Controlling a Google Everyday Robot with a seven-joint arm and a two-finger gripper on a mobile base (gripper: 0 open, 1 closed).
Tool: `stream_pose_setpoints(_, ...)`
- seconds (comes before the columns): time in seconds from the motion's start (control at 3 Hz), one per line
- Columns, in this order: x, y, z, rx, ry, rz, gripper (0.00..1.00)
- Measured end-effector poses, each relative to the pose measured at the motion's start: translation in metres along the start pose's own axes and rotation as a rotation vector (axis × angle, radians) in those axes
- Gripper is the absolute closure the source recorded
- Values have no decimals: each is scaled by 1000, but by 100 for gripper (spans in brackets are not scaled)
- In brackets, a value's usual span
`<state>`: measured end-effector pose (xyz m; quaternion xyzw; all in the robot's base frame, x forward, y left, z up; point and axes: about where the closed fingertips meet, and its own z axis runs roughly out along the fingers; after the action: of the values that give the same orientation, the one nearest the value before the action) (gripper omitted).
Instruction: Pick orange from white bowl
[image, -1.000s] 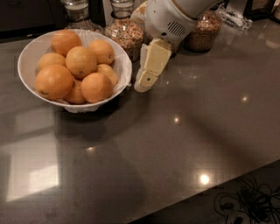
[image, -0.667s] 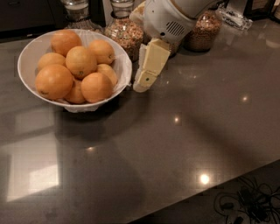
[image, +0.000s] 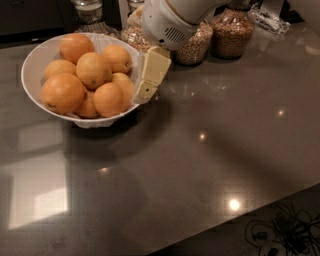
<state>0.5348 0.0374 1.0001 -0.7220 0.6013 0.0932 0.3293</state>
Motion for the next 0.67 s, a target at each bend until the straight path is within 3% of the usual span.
stream_pose_setpoints(0.67,-26,-34,62,-91,-44,-39,0)
